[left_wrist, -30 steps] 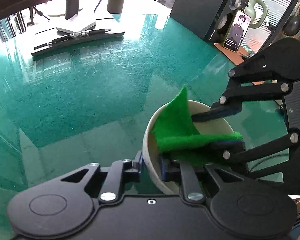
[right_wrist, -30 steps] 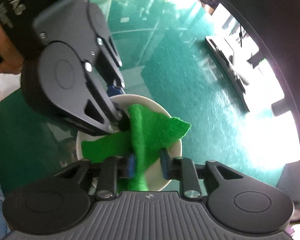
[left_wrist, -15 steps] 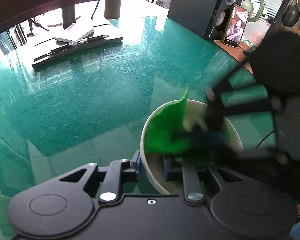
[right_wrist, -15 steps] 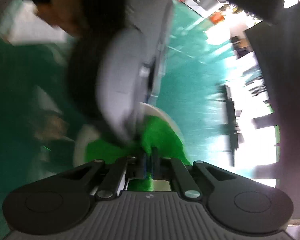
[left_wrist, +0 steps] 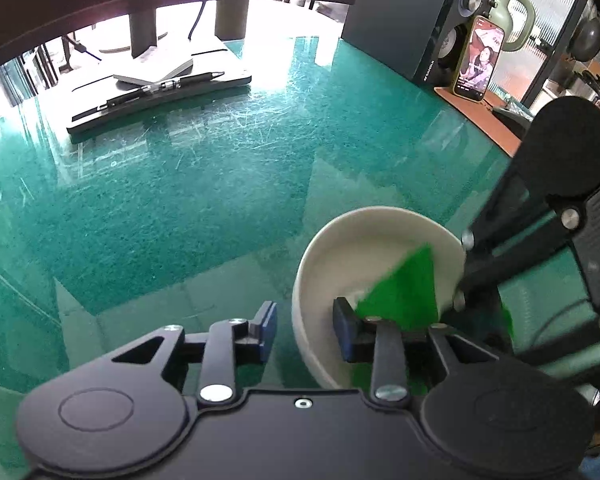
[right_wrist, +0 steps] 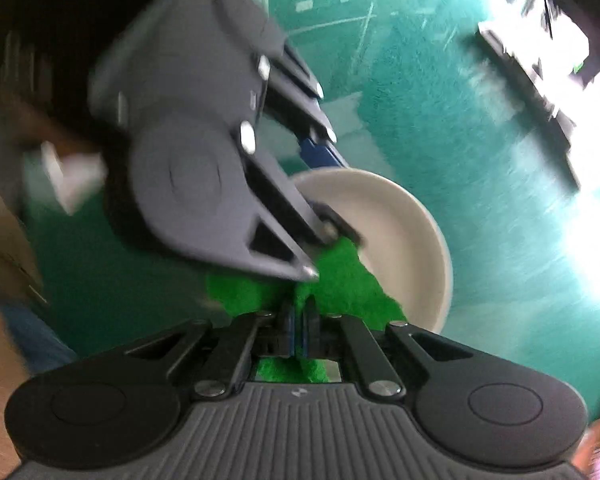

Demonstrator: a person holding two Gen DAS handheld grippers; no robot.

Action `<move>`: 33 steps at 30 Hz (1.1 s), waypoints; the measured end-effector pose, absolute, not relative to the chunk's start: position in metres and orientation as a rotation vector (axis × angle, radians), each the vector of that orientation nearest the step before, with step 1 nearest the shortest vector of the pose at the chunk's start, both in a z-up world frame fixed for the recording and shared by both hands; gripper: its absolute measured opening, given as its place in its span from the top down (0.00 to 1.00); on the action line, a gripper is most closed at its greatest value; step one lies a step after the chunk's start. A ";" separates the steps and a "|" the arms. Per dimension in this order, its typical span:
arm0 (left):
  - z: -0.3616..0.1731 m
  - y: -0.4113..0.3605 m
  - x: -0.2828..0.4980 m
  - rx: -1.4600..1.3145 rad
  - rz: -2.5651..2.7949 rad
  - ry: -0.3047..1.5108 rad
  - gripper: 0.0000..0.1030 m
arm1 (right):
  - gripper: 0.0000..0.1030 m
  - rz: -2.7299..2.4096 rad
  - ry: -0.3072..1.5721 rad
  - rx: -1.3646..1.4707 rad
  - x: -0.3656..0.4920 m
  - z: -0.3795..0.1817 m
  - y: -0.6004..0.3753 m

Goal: Clean bowl
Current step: 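Wipe the bowl interior with the cloth in the right gripper while the left holds the rim, then keep rubbing the cloth around the bowl interior while the left gripper holds the rim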

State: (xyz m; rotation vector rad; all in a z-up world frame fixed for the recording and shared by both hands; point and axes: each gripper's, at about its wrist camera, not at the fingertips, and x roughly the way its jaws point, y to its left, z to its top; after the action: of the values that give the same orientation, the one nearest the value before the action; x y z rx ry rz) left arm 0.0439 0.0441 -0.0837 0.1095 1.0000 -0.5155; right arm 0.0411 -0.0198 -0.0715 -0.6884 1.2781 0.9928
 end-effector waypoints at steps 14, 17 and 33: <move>-0.084 0.035 0.041 0.159 -0.557 0.986 0.68 | 0.94 0.838 1.048 -1.103 0.037 -0.100 -0.019; -0.084 0.033 0.041 0.178 -0.555 0.980 0.68 | 0.92 0.880 1.108 -1.025 0.036 -0.097 -0.016; -0.081 0.021 0.038 0.286 -0.595 0.952 0.77 | 0.91 0.829 1.070 -1.018 0.007 -0.071 -0.023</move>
State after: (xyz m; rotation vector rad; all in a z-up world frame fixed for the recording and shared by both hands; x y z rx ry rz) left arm 0.0376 0.0207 -0.0809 0.2858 0.9524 -0.5951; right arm 0.0072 -0.0229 -0.0710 -1.0183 1.0696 0.8288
